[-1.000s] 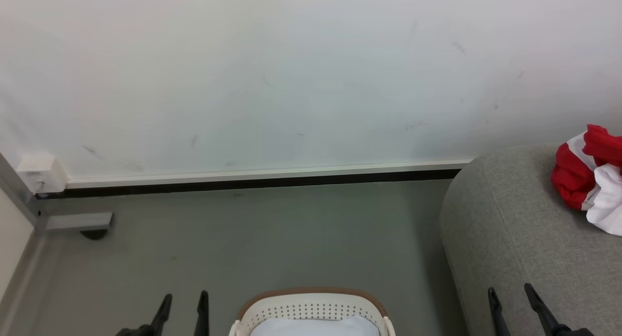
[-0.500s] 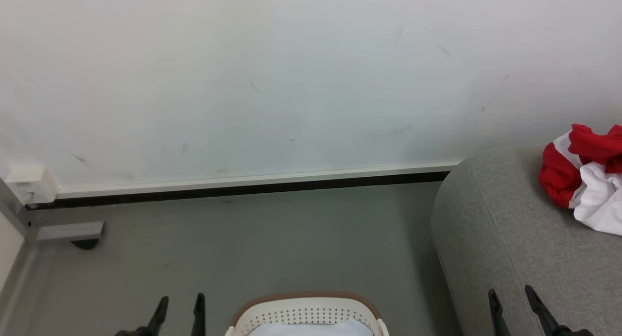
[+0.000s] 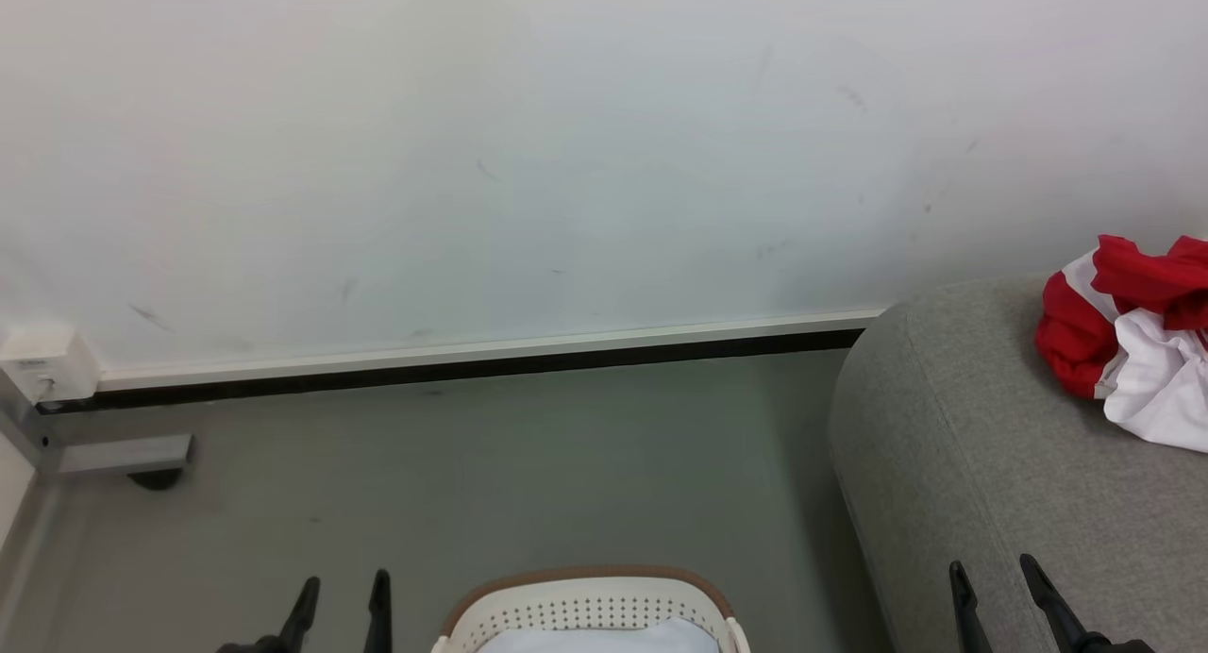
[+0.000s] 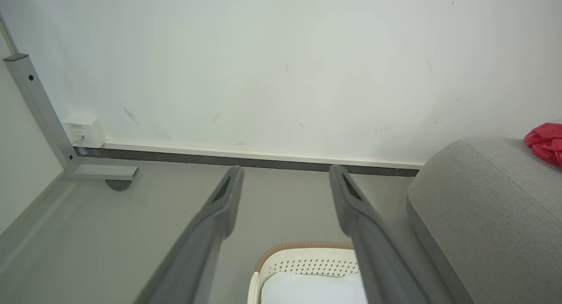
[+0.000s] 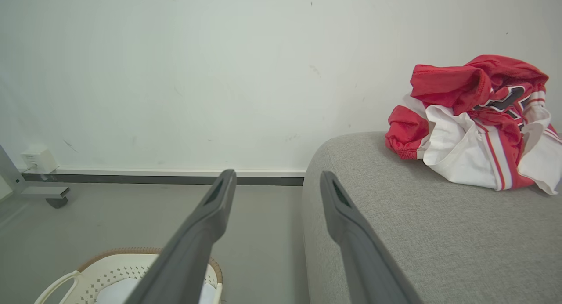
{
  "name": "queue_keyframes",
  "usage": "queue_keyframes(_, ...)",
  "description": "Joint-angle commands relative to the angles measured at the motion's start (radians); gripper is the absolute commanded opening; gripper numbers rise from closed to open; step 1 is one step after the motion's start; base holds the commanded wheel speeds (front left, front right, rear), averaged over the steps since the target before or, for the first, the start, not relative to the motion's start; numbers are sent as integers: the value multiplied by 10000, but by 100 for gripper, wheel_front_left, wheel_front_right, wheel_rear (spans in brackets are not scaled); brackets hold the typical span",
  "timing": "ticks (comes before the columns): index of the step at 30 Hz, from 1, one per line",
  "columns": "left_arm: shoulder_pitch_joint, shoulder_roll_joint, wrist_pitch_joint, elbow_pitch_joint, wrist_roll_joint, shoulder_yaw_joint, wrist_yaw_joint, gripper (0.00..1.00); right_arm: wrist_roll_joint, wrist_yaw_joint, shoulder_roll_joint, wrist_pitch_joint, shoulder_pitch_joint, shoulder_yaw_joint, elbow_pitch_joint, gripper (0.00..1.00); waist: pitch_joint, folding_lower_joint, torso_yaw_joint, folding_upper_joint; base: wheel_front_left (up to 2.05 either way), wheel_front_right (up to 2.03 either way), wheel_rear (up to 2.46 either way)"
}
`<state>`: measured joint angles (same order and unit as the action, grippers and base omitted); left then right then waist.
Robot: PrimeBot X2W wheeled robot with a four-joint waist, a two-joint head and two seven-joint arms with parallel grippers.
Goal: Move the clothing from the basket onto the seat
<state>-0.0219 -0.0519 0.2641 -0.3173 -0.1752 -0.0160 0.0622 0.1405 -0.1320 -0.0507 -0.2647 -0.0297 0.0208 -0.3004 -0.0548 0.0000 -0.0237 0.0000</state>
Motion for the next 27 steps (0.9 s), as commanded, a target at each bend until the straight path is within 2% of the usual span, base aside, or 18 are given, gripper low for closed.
queue_keyframes(1,-55,-25,4,-24,134,25,30,100,14,26,-2,8,-36,-39,-12,100,1,0,-9,0,0,0,0)
queue_keyframes(27,75,-1,4,-151,159,4,42,100,-33,27,-2,8,146,22,7,100,105,0,109,0,0,0,0)
